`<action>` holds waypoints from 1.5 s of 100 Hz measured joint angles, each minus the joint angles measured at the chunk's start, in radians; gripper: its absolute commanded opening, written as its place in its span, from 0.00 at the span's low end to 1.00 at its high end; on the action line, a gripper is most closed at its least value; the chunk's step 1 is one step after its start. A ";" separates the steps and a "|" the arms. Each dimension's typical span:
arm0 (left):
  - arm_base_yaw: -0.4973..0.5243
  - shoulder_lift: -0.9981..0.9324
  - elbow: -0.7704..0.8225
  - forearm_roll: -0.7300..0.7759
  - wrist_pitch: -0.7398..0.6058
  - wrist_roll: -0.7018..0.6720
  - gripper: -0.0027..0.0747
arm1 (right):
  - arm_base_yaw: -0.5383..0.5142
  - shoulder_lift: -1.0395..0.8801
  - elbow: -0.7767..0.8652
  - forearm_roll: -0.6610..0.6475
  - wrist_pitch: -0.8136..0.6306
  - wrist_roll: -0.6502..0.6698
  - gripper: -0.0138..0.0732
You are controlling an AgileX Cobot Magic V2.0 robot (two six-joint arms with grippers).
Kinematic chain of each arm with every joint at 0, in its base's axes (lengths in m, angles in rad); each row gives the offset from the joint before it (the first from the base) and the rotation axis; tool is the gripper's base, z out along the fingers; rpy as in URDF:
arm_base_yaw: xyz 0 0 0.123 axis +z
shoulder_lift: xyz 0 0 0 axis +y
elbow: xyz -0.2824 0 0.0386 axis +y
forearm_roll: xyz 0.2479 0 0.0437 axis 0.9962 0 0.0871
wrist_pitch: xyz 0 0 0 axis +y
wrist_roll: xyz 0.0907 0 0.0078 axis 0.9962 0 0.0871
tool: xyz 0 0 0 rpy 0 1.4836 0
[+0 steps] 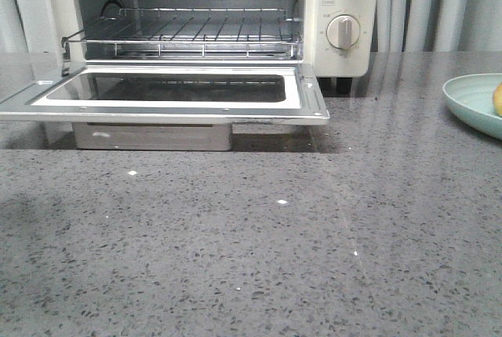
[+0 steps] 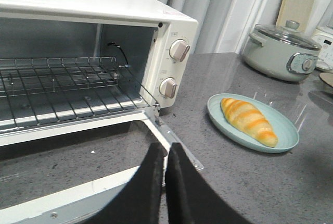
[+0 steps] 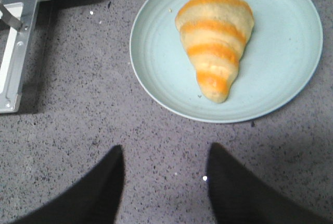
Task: Put bread in oven
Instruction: 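Pull the oven door down toward the robot with the left gripper, then lower the right gripper onto the bread roll on the blue plate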
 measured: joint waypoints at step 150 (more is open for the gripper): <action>0.081 0.000 -0.108 0.119 0.144 0.000 0.01 | 0.000 0.854 -0.407 -0.295 0.014 -0.012 0.64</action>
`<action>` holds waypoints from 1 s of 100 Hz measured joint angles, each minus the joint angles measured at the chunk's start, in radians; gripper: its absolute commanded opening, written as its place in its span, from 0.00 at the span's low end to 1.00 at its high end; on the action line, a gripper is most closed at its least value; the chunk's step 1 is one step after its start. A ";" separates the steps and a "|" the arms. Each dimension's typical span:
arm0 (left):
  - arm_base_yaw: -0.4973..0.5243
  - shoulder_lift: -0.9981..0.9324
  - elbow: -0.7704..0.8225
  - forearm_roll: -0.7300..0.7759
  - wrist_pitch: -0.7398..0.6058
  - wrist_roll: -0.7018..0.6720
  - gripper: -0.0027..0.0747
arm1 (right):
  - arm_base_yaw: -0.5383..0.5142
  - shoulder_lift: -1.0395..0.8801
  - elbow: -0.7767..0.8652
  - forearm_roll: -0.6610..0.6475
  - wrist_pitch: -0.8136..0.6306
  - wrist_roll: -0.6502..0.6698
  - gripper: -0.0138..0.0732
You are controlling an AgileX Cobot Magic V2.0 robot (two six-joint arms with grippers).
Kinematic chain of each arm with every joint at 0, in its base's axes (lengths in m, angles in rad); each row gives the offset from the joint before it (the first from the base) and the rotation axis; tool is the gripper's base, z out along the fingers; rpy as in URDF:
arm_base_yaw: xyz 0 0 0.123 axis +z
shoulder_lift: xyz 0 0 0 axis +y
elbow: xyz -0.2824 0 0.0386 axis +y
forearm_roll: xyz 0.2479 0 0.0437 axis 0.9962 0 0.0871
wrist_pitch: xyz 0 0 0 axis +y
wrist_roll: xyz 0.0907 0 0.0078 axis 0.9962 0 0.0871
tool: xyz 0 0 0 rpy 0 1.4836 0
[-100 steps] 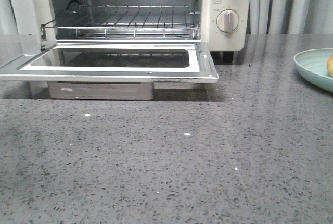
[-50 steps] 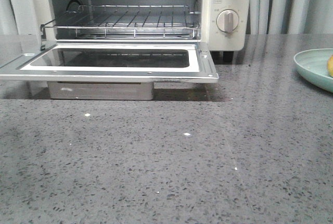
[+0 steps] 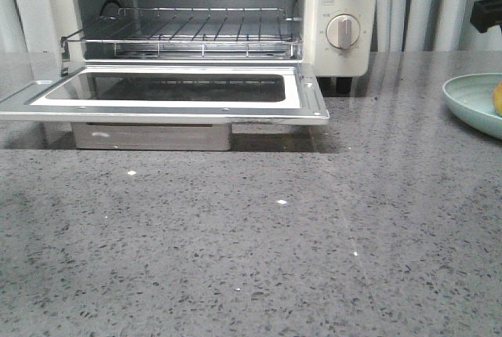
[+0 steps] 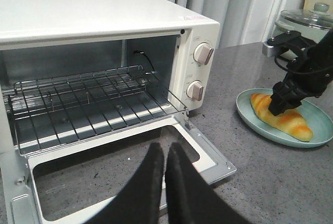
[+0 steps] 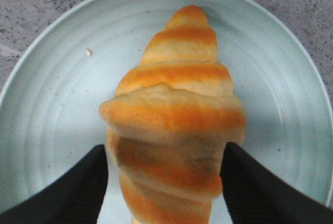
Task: Put bread in oven
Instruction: 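Lower the right gripper onto the bread roll on the blue plate, then grasp the bread roll with the right gripper and lift it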
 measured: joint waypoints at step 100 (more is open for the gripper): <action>0.064 -0.074 -0.002 0.024 0.046 -0.002 0.01 | 0.040 -0.033 -0.003 -0.017 0.073 -0.002 0.08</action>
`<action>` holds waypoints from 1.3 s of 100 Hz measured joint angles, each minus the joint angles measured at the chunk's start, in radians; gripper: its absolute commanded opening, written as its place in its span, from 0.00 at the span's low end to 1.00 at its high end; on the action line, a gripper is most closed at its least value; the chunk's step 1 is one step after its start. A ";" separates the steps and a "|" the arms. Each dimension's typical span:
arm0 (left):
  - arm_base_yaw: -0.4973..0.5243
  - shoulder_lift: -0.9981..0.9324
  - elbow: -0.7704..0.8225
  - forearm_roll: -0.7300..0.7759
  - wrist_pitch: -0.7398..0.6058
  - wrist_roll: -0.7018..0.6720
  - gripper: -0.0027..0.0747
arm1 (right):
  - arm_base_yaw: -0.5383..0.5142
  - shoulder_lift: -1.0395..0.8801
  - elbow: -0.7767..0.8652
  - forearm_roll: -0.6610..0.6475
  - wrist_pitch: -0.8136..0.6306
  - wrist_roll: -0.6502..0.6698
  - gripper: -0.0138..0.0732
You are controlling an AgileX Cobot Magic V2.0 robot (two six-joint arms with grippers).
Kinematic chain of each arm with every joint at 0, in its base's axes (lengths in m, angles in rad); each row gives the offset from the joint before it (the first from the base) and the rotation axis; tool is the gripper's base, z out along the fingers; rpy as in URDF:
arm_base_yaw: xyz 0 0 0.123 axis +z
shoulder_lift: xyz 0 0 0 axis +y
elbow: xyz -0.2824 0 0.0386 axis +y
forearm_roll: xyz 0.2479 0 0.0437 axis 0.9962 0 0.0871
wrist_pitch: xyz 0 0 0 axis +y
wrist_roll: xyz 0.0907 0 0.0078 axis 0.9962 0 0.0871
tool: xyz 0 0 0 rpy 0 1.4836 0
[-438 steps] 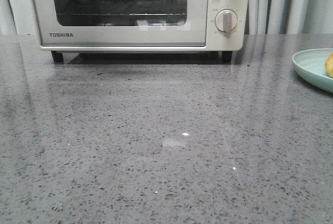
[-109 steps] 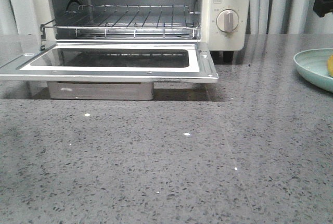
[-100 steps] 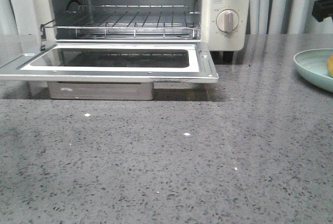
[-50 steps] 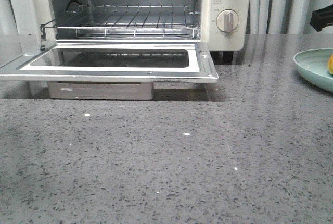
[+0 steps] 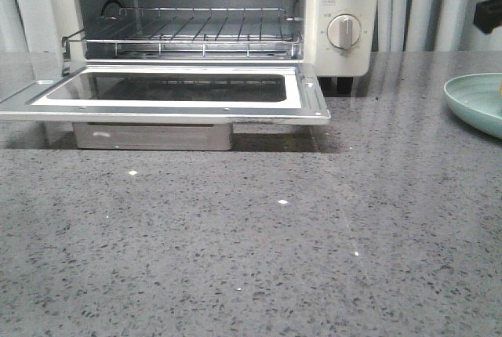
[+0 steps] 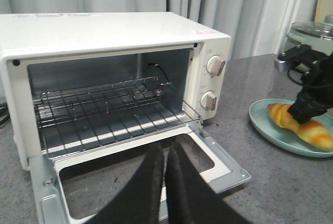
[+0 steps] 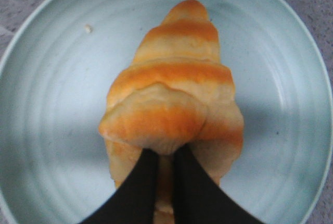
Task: Put bread in oven
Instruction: 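Grasp the bread roll with the right gripper and lift it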
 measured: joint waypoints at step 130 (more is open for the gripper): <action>0.070 -0.004 -0.098 0.112 0.016 -0.002 0.01 | 0.650 -0.107 -0.327 0.041 0.117 -0.119 0.08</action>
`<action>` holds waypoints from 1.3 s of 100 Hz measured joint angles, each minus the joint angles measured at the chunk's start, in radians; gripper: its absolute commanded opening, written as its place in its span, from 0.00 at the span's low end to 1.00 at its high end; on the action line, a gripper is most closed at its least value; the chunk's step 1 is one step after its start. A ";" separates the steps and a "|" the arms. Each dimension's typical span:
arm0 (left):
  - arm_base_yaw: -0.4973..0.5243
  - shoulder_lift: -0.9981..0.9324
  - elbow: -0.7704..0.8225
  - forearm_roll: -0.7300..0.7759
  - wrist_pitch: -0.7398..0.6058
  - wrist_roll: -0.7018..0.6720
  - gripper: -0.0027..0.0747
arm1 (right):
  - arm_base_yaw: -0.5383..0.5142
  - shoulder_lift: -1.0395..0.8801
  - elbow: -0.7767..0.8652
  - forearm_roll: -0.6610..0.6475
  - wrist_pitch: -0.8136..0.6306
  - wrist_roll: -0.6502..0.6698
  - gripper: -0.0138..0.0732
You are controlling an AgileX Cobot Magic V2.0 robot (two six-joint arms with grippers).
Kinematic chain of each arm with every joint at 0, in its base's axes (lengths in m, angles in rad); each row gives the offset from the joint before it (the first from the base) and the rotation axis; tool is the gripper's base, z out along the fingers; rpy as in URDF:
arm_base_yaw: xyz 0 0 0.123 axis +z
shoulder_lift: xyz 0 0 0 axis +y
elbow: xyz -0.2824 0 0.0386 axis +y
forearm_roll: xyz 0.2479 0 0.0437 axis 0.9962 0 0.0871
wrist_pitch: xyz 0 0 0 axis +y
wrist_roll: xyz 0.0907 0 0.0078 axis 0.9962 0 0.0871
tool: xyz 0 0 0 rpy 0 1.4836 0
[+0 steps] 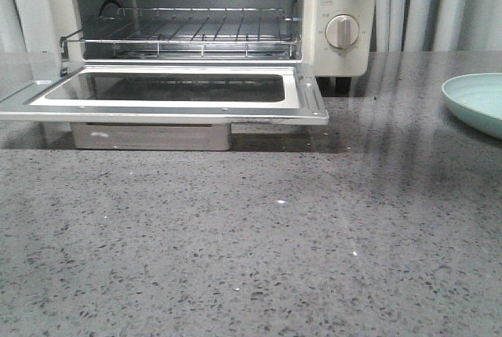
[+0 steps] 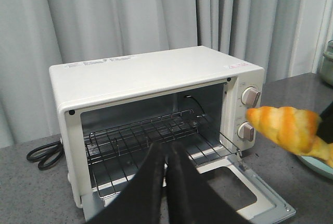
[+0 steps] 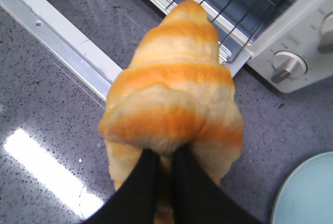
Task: Put bread in oven
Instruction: 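Grasp the bread roll with the right gripper and lift it, then carry the bread roll into the open oven above the wire rack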
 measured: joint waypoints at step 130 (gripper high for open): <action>0.000 0.000 0.000 0.002 0.036 0.000 0.01 | -0.025 0.657 -0.567 -0.175 -0.110 -0.275 0.08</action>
